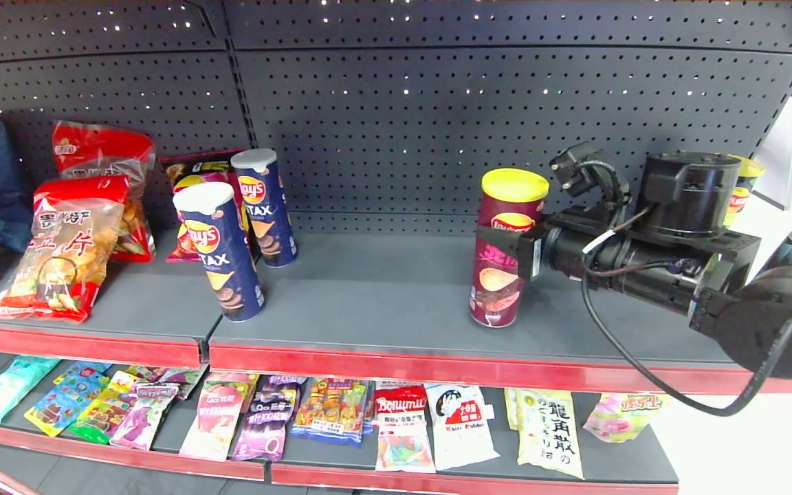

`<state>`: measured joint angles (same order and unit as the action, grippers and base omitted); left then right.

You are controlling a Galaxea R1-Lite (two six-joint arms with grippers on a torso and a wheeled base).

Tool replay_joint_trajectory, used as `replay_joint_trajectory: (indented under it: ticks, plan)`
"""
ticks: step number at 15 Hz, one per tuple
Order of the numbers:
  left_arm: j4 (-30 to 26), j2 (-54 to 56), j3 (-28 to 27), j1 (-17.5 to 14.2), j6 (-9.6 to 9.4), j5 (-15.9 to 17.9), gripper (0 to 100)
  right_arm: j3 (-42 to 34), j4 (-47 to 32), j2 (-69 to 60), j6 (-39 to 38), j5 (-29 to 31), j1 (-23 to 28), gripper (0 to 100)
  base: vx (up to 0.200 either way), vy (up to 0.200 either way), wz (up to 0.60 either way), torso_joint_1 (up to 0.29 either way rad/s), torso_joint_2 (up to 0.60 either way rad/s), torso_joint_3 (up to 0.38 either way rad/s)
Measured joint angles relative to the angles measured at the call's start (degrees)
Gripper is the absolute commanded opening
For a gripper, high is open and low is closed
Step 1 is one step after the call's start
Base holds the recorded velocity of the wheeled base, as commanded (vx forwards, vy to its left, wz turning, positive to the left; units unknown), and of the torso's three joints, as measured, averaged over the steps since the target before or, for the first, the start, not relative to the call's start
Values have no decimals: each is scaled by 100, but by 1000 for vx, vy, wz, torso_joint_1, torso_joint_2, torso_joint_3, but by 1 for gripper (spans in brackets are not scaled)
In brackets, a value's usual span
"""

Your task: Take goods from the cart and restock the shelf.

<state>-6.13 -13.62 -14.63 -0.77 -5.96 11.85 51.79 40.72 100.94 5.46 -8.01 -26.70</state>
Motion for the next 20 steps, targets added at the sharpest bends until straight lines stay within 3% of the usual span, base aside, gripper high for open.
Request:
replay_joint_trajectory:
  ticks: [6,20]
  plan:
    - [-2,34,22,0,5,0,0,-269,581,-17,-84,88,-285,0,0,0,0,0,0,0]
    - [0,59,149,0,0,2,0,-422,636,215,-73,55,-494,0,0,0,0,0,0,0]
